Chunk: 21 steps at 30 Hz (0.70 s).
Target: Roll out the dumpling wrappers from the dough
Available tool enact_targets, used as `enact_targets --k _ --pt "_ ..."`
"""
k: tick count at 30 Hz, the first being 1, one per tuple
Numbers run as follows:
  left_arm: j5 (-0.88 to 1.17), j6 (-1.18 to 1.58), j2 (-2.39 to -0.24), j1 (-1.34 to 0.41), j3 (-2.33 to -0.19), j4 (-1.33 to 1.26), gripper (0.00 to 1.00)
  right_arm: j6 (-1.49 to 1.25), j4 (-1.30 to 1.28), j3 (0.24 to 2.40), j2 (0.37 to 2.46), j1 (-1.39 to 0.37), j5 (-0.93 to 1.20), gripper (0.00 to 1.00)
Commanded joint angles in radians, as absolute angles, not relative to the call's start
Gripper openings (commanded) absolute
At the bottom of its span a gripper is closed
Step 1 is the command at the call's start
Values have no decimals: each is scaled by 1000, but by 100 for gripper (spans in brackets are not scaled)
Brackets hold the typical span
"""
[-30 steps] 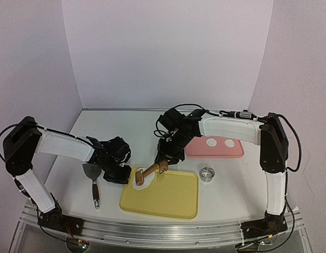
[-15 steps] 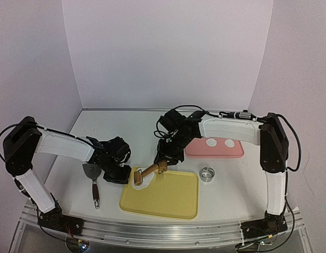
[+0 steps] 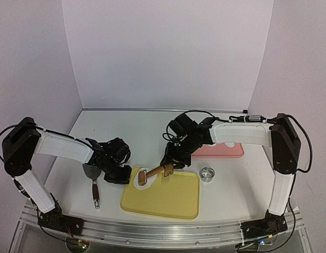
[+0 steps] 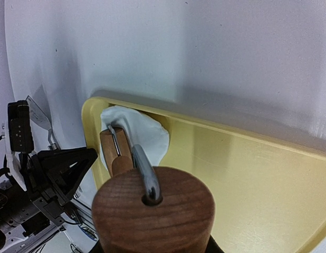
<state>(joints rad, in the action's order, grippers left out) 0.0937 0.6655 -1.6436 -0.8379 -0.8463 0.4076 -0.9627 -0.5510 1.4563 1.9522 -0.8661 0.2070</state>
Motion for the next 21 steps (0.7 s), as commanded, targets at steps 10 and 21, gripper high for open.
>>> enact_targets --k 10,21 --pt "75 681 -1612 -841 -842 430 0 -968 -954 1272 1984 -786 -139 0" --pt "72 683 -1615 -841 -840 430 0 -973 -956 1226 1936 -767 -150 0"
